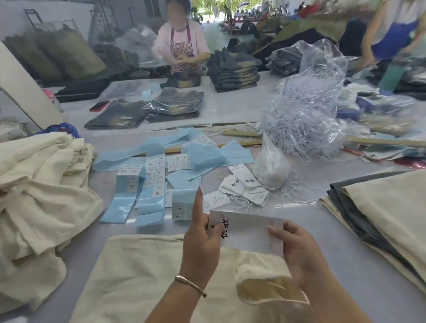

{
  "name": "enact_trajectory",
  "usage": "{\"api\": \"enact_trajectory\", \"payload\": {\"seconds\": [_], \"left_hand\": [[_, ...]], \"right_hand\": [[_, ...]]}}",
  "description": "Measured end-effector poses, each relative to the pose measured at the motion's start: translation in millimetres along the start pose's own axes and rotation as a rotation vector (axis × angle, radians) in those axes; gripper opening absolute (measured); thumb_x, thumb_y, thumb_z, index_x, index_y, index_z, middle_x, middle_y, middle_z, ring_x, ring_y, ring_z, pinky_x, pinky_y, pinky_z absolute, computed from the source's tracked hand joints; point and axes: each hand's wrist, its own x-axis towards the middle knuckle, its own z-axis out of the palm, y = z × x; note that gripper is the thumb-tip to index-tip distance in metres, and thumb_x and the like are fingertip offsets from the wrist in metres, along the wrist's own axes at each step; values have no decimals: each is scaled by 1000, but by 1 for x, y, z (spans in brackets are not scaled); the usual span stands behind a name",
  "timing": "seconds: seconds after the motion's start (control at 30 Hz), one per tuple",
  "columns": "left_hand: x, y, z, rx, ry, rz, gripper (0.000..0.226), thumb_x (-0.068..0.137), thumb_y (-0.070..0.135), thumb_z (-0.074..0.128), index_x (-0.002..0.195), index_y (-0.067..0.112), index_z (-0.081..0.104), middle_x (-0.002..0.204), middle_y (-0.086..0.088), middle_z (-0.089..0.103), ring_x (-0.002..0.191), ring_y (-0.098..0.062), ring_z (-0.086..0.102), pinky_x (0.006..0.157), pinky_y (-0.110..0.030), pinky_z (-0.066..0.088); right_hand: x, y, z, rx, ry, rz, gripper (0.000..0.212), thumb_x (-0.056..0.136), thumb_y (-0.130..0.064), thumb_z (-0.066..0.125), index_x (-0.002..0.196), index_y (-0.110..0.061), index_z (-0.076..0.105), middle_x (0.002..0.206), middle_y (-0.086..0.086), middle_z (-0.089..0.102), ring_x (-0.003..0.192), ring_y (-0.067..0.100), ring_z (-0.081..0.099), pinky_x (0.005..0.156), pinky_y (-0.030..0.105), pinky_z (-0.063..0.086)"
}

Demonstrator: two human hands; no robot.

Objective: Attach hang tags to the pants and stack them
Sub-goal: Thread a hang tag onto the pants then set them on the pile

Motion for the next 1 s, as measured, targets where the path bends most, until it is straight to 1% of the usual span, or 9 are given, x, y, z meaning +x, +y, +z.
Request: {"api": "enact_trajectory", "payload": {"seconds": [0.13,0.2,0.33,0.43,0.5,0.7,0.8,0.9,1.0], "left_hand": [[3,2,-13,92,-255,70,97,88,-1,62,141,57,5,58,3,38,53,-4,37,55,-16,36],[4,2,-14,26,-342,42,99,87,1,65,140,59,6,60,-5,42,56,-7,37,57,-19,36],[6,2,-16,-69,-342,-13,100,83,10,74,149,47,9,58,12,43,55,-5,40,55,-15,37],[4,4,-20,-4,-193,-12,100,82,19,77,153,34,8,88,11,58,76,-2,55,67,-15,45],[1,8,-23,63,-71,33,92,84,24,74,151,34,12,105,11,56,93,1,56,72,-13,46],[-13,29,-25,-118,30,94,48,84,30,68,121,46,42,103,13,65,97,-5,62,76,-17,49],[-19,37,-25,-339,-21,2,73,76,29,79,130,49,32,93,0,70,87,-14,68,76,-26,54],[-26,41,-12,-362,-104,3,99,66,30,83,136,55,19,81,-2,67,76,-16,66,70,-28,56],[-25,41,2,-411,-126,-33,99,63,29,84,133,57,20,70,2,60,65,-12,61,64,-24,52]], "right_hand": [[-15,-26,-11,-401,-364,-150,57,69,-3,78,121,-23,66,107,13,70,83,20,59,78,27,48],[-19,-31,-6,-539,-507,-97,46,72,-4,73,115,-19,71,104,9,71,87,17,61,77,22,49],[-24,-27,2,-542,-631,105,50,71,8,68,117,-11,70,113,11,70,100,18,66,80,25,52],[-26,-14,5,-405,-536,101,66,65,8,73,129,-7,59,118,10,69,102,22,67,79,30,54],[-26,-3,8,-338,-400,39,78,59,8,78,132,-10,55,116,7,70,97,23,68,75,31,55],[-34,11,20,-452,-151,-129,87,70,15,74,144,-17,42,108,9,72,93,24,69,79,41,58],[-42,9,31,-728,-106,-376,101,71,9,68,151,-34,24,104,-8,67,82,19,68,75,38,59],[-51,9,46,-885,-121,-510,103,71,4,62,149,-40,12,92,-27,56,69,7,61,62,16,49],[-57,8,56,-886,-133,-559,76,70,-3,70,136,-25,39,86,-28,59,71,-2,61,64,13,47]]}}
